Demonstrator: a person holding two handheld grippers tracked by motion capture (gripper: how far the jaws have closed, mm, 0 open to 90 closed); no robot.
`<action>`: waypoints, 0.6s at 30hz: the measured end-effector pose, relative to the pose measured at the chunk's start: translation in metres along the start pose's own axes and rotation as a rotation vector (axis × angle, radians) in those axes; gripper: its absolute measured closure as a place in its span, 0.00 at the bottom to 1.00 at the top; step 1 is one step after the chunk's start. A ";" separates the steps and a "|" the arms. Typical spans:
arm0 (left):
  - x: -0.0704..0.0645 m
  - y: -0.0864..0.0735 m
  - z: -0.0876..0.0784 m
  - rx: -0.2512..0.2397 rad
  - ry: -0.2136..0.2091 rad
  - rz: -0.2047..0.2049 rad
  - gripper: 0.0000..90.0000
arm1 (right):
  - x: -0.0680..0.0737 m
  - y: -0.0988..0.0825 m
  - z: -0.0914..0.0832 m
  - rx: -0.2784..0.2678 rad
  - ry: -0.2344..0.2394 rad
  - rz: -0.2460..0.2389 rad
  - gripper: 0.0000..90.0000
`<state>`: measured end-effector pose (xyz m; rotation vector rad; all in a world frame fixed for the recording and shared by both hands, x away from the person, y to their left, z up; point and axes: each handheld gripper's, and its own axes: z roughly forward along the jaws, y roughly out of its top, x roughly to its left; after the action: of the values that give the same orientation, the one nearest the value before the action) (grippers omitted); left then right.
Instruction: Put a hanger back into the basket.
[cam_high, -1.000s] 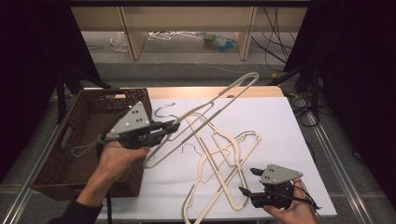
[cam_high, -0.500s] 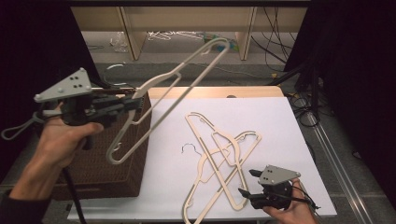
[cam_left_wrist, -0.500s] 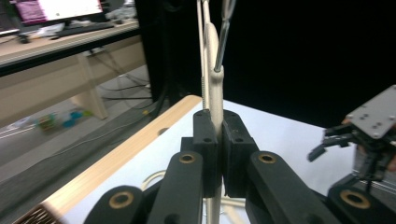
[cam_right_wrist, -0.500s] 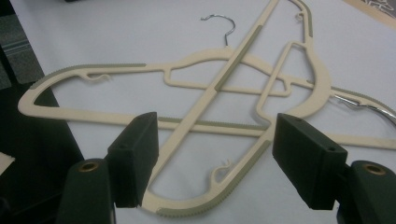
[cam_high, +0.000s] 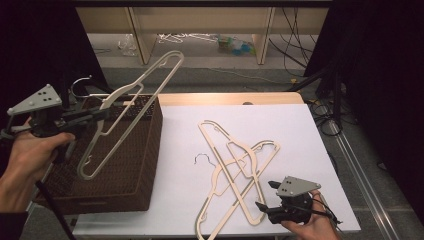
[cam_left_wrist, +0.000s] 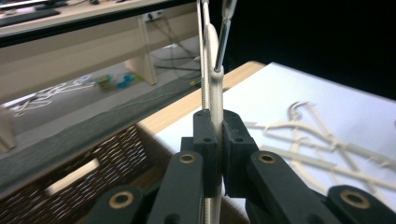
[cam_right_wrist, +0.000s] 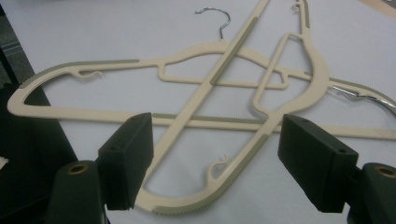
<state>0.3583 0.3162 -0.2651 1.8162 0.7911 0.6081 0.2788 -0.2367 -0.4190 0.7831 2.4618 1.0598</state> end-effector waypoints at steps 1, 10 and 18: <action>0.004 -0.004 -0.002 0.012 0.019 -0.006 0.95 | 0.000 0.000 0.000 0.004 0.003 0.003 0.31; 0.029 -0.044 -0.009 0.109 0.080 -0.047 0.95 | -0.001 0.000 0.000 0.007 0.006 0.014 0.31; 0.039 -0.071 0.000 0.183 0.101 -0.076 0.95 | -0.001 -0.001 0.000 0.006 0.004 0.014 0.31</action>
<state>0.3667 0.3642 -0.3291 1.9224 1.0074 0.5980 0.2796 -0.2380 -0.4195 0.8012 2.4673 1.0605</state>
